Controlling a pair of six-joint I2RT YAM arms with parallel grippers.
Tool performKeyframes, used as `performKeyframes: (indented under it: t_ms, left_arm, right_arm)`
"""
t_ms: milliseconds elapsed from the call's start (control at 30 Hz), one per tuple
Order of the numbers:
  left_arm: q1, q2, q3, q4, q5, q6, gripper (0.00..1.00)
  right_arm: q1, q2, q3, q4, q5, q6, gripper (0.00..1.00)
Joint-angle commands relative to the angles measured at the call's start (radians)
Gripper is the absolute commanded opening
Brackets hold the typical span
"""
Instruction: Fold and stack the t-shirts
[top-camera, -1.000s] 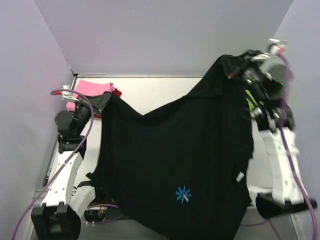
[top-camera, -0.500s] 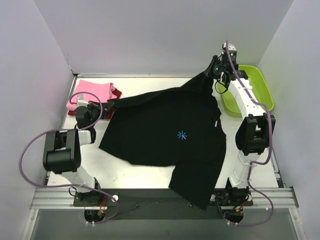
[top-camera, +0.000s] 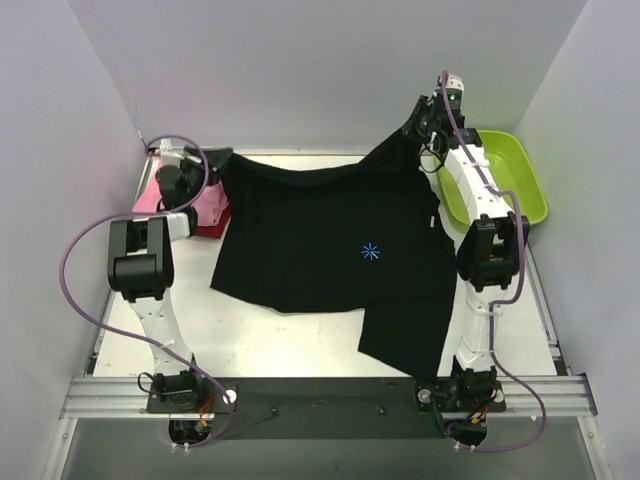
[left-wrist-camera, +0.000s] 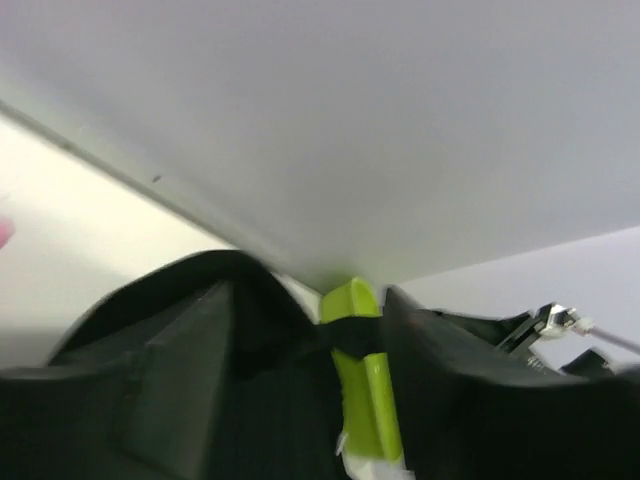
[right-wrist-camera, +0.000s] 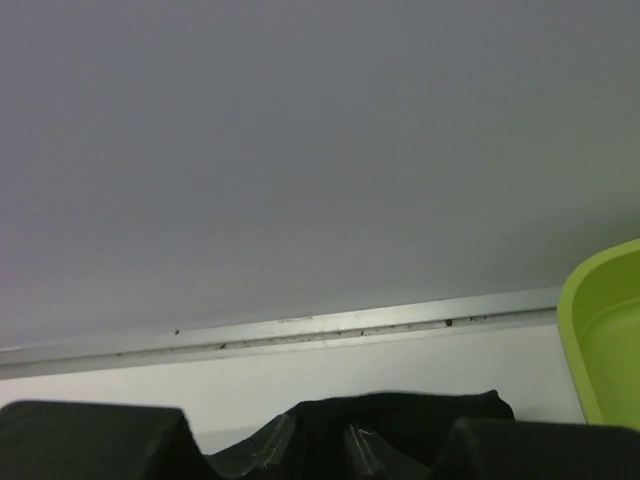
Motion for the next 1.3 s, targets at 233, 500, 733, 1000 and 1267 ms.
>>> performKeyframes:
  t_ms: [233,500,733,1000,1267]
  left_arm:
    - [-0.041,0.006,0.389,-0.344,-0.052,0.220,0.94]
    - [-0.246,-0.436,0.172,-0.779,-0.203,0.514,0.95]
    - [-0.450,-0.625,-0.079,-1.051,-0.311,0.629,0.95]
    - [-0.482,-0.664,-0.193,-1.239,-0.455,0.681,0.96]
    - [-0.496,-0.732,-0.108,-1.599,-0.726,0.668,0.96]
  right_arm:
    - [0.023,-0.095,-0.117,0.152,0.199,0.002,1.00]
    - [0.130,-0.417,-0.426,0.052,0.124,0.045,1.00]
    - [0.283,-0.666,-0.832,-0.036,0.140,0.059,1.00]
    - [0.311,-0.830,-1.121,-0.005,0.047,0.107,1.00]
    - [0.394,-0.982,-1.256,-0.027,0.097,0.107,0.99]
